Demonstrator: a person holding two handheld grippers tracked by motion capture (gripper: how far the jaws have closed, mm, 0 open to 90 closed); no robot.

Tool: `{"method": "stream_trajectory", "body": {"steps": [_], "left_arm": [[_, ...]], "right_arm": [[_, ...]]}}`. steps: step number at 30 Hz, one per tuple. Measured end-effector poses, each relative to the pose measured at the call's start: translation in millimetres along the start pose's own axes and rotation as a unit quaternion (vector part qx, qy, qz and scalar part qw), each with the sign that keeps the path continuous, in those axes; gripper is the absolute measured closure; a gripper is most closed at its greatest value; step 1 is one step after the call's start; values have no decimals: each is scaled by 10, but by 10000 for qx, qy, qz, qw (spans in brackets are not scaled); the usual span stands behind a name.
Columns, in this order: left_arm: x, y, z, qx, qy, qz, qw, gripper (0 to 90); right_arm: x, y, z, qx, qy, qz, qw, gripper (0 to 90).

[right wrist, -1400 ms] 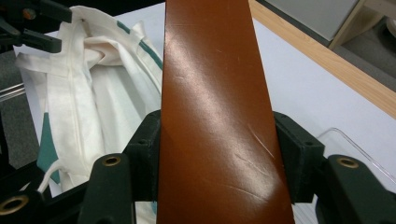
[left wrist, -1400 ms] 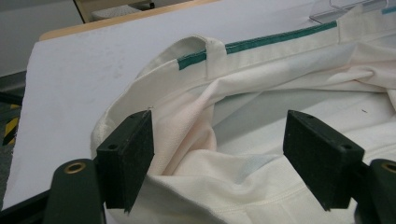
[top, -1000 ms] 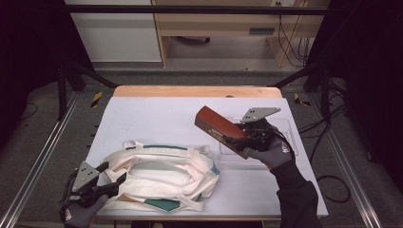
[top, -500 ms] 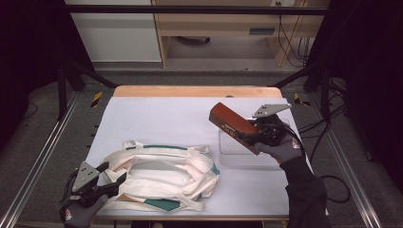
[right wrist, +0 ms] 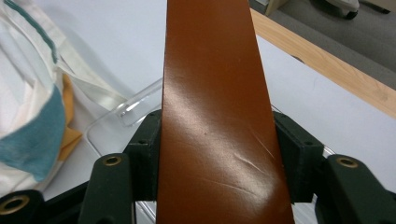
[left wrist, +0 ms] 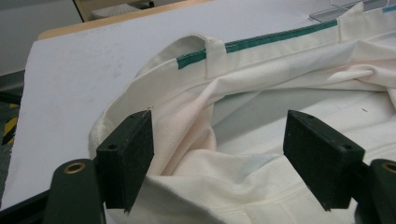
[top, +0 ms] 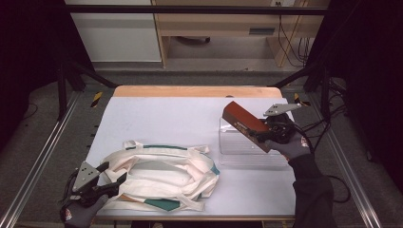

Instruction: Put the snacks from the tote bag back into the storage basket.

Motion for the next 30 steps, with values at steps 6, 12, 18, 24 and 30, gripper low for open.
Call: {"method": "stream_trajectory", "body": {"steps": [6,12,18,24,30], "left_arm": [[0,-1,0,-1,4,-5,10000,242],[-2,0,1,-4,-1,-6,10000,242],[-1,0,0,-3,-2,-9,10000,242],[-4,-2,0,3,-3,-10,10000,241],[-3,-2,-1,4,-3,-15,10000,242]], "right_arm": [[-101,-88,-52,36,-76,-34,10000,433],[-147,-154,-59,55,-86,-21,9999,433],[-179,-214,-71,65,25,27,10000,433],[-181,-267,-129,139,82,112,9998,433],[-187,-308,-162,235,156,193,9994,433]]}}
Point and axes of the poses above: each handheld gripper's, and its own axes: y roughly backward along the jaws, z roughly out of its top, x roughly to its left, the point moved 4 cm from there along -y, roughly forward along the jaws, and after that the axes turned 8 degrees about -y, right-handed, at the moved point
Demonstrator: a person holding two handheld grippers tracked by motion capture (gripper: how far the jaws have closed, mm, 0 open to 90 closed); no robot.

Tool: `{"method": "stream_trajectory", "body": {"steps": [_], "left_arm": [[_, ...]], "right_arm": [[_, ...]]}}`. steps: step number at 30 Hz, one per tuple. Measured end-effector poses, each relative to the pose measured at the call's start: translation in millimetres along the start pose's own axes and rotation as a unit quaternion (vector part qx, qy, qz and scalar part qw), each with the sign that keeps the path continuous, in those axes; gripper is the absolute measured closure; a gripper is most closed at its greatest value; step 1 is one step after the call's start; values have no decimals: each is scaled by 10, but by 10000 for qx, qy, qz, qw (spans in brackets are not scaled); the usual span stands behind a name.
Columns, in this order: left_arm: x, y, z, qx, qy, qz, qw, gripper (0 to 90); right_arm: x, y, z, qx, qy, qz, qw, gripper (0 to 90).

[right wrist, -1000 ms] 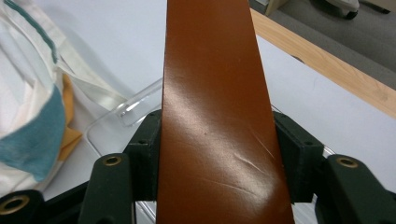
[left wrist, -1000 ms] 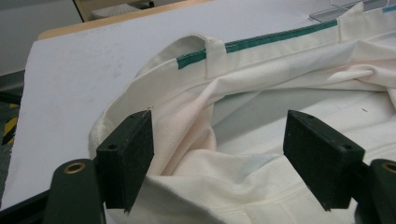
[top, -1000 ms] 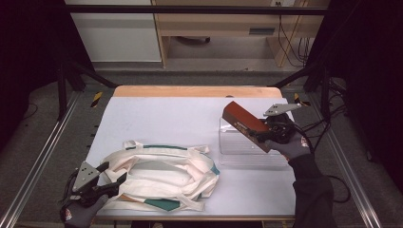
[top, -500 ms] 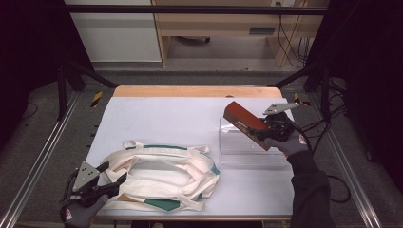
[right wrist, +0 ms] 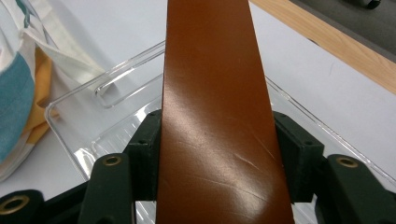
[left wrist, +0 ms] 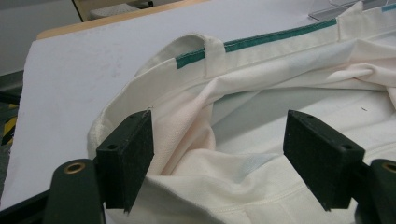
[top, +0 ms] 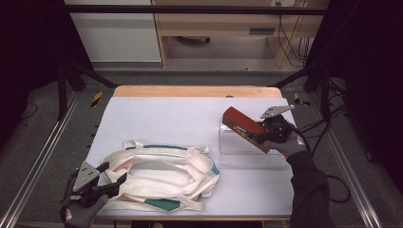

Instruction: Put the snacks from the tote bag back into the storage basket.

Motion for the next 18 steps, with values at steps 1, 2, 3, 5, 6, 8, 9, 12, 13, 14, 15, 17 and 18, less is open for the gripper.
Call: {"method": "stream_trajectory", "body": {"steps": [1,2,3,5,6,8,9,12,13,14,15,17,18], "left_arm": [[0,0,0,1,-1,0,10000,242],[-1,-1,0,2,-1,-2,10000,241],[-1,0,0,1,-3,-1,10000,241],[-1,1,0,-1,-3,0,10000,242],[-1,1,0,-1,-4,-1,10000,242],[0,0,-1,2,-3,-2,10000,242],[-1,0,0,1,-2,-3,10000,242],[-1,0,-1,2,-5,-4,10000,242],[-1,-1,0,3,-3,-3,10000,242],[-2,-2,0,4,-2,-2,10000,241],[-3,-2,0,4,-6,-1,10000,241],[-4,-4,-1,7,-8,-2,10000,242],[-3,-6,-1,9,-8,-5,10000,242]], "right_arm": [[1,-9,-5,9,7,8,10000,433],[0,-15,-9,31,21,8,10000,433],[-2,-28,-15,36,41,31,10000,433],[-1,-49,-25,56,61,49,10000,433],[-3,-55,-29,54,93,52,9999,433],[1,-64,-37,35,63,80,9999,433],[-2,-66,-45,48,67,83,9999,433],[-18,-58,-54,40,61,74,9999,433],[-27,-53,-54,22,98,85,9999,433],[-34,-47,-57,24,139,79,9999,433],[-34,-45,-63,16,119,112,9999,433],[-43,-48,-74,3,175,153,9997,434],[-41,-50,-79,-2,151,174,9997,434]]}}
Point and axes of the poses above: each handheld gripper's, and its own axes: y roughly backward along the jaws, z roughly out of its top, x roughly to its left, the point moved 4 cm from there along -y, roughly forward along the jaws, and after that the axes turned 8 degrees about -y, right-handed, at the moved point
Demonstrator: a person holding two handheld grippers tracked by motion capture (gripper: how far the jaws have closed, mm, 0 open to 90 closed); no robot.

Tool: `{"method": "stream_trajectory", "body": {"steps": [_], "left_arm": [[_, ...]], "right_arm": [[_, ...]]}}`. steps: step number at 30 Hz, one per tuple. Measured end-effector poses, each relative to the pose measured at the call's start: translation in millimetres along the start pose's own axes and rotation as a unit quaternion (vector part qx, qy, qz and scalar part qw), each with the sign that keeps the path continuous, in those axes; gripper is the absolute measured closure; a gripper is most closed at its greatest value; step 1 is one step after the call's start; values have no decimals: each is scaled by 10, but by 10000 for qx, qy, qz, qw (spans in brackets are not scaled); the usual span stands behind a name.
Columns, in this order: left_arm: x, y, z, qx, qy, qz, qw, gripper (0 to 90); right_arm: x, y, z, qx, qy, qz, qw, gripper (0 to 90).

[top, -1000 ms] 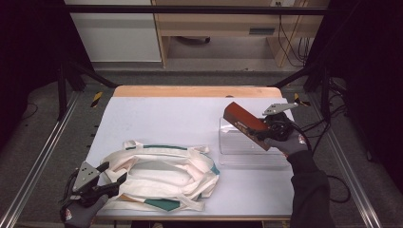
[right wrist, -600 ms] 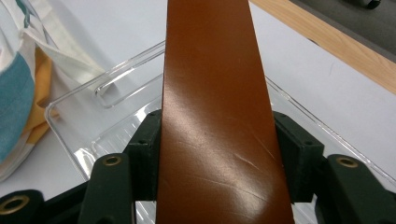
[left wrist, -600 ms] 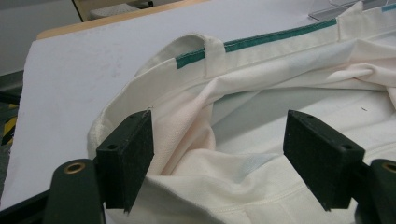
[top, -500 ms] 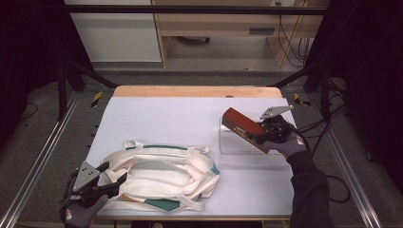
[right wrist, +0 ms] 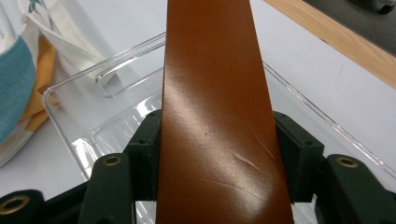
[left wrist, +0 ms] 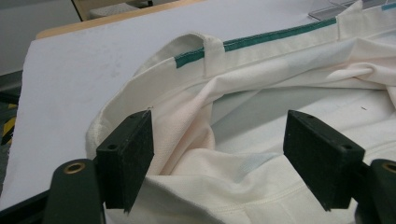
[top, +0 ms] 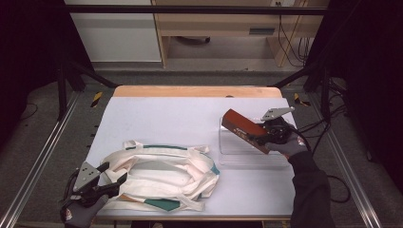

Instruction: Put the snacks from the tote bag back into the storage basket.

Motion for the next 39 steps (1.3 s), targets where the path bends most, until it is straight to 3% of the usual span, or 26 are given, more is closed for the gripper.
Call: {"method": "stream_trajectory", "body": {"steps": [11,31,39], "left_arm": [[-1,0,0,-2,-1,-6,10000,241],[-7,-5,-2,7,-13,-41,10000,241],[-6,-1,0,-8,-22,-40,10000,240]], "right_arm": [[14,-51,-34,146,150,19,9998,433],[-26,-338,-216,703,-141,-14,9974,424],[-26,-379,-234,872,-113,-95,9961,417]]}}
Point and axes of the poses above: each handheld gripper's, and its own axes: y roughly backward along the jaws, z roughly out of its top, x roughly to its left, the point moved 4 cm from there along -y, roughly forward along the jaws, and after that the axes turned 8 degrees about -y, right-handed, at the moved point
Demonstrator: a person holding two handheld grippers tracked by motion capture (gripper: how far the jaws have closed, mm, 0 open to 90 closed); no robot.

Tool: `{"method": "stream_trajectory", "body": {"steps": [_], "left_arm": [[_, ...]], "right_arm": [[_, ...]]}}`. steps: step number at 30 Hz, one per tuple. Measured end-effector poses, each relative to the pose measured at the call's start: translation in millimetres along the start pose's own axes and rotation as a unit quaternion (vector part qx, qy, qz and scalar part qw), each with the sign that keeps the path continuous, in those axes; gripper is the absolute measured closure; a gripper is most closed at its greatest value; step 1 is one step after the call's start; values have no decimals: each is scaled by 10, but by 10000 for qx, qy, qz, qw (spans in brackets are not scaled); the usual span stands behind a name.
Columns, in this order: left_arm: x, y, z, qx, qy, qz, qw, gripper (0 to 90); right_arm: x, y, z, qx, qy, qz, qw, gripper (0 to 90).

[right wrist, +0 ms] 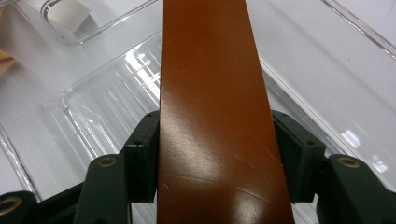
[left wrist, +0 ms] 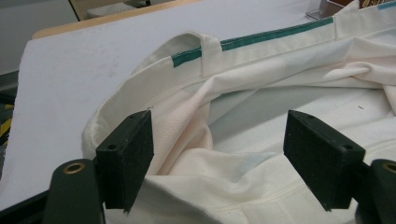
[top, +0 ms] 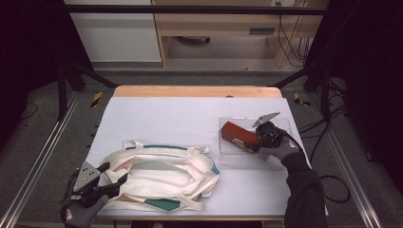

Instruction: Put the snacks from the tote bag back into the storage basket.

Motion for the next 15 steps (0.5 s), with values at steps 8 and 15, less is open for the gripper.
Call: {"method": "stream_trajectory", "body": {"steps": [8,15], "left_arm": [[0,0,0,2,-1,1,10000,240],[0,1,-1,2,1,-2,10000,240]], "right_arm": [[3,-16,-4,105,-33,-57,9999,410],[0,-1,4,37,-75,-124,9999,360]]}}
Point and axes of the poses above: each handheld gripper's, and its own axes: y roughly backward along the jaws, z roughly out of its top, x roughly to its left, the point moved 4 cm from there along -y, roughly forward along the jaws, and after that the axes turned 8 degrees about -y, right-handed, at the moved point
